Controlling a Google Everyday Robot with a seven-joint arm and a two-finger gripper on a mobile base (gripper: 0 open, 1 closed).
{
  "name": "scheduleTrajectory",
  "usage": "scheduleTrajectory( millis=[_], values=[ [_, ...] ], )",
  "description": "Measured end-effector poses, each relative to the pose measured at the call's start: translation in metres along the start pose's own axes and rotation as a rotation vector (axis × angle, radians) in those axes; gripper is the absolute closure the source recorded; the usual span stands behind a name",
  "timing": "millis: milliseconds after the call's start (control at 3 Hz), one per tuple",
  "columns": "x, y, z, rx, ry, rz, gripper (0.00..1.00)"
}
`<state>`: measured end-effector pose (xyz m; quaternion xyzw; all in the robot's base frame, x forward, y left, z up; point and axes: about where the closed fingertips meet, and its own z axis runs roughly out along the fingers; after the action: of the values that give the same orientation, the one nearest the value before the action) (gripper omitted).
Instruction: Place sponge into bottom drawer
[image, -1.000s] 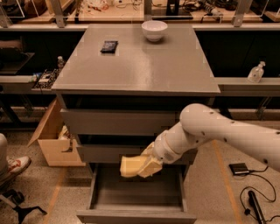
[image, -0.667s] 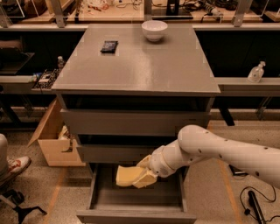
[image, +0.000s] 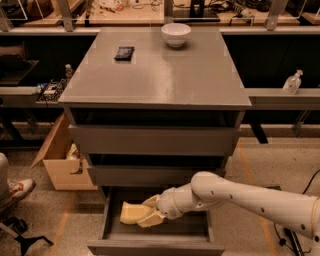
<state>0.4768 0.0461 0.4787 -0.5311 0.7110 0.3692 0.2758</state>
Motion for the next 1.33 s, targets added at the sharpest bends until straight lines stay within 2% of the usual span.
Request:
scheduleTrajectory(
  millis=[333, 667, 1000, 1333],
  values=[
    [0.022, 0.007, 0.023, -0.041, -0.021, 0.047, 1.00],
    [0.022, 0.007, 0.023, -0.042, -0.021, 0.047, 1.00],
    [0.040, -0.005, 0.032, -0.023, -0.031, 0.070, 1.00],
    [0.072, -0.033, 0.050, -0.002, -0.029, 0.090, 1.00]
  ],
)
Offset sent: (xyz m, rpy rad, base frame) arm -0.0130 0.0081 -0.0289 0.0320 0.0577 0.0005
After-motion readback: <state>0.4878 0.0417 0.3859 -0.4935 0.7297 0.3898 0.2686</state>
